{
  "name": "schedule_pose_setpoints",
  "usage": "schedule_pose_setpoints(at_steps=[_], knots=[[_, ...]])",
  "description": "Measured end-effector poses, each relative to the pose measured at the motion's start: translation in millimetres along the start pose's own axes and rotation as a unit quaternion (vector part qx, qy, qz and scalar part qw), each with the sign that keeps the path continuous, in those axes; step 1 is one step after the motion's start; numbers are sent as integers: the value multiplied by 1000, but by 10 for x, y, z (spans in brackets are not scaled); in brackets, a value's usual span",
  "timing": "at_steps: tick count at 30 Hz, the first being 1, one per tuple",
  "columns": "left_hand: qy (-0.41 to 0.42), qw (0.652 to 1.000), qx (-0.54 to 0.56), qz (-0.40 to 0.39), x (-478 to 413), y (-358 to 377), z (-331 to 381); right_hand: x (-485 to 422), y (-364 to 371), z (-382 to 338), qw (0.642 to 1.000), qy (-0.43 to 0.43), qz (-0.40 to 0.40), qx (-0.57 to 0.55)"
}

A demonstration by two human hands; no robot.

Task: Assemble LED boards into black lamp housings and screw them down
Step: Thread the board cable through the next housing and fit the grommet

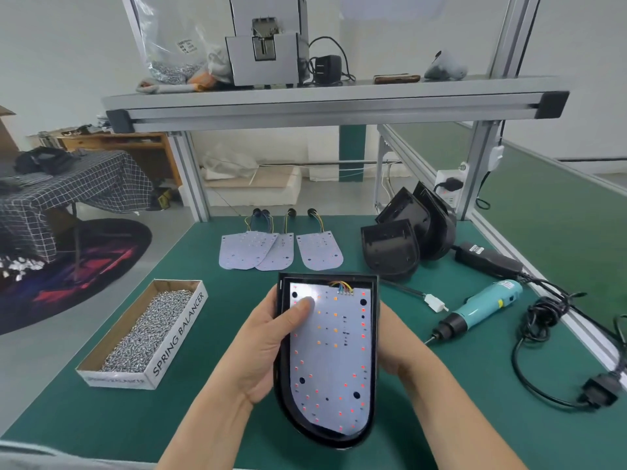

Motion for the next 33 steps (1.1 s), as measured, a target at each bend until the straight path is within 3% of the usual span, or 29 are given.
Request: schedule_pose_setpoints(at_steps=[3,8,13,16,18,24,33], knots=[[6,999,22,29,8,-97,34,-66,-81,43,996,-30,61,53],[26,995,-52,84,-25,-202,172,-67,-127,147,991,-10,76,109],[45,989,-70,121,-62,-306,305,94,-252,18,986,-37,128,-98],[50,990,-82,101,-56,-231,295,123,-173,-77,990,-62,128,-20],[55,990,-90,95,-44,-186,300,132,-182,-77,984,-57,169,31],[46,988,-102,105,-15,-141,319,205,-157,-11,972,-82,206,-80],[48,987,-95,120,9,-96,334,223,-164,-20,964,-114,237,-40]])
Point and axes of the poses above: each hand's wrist, its own x-axis away from the middle knuckle, its own y-axis out of the palm, z = x × y, the point moved 9 cm from there along -x, towards the middle knuckle, and after that the axes turned 8 degrees about -x, right-handed, at the moved point
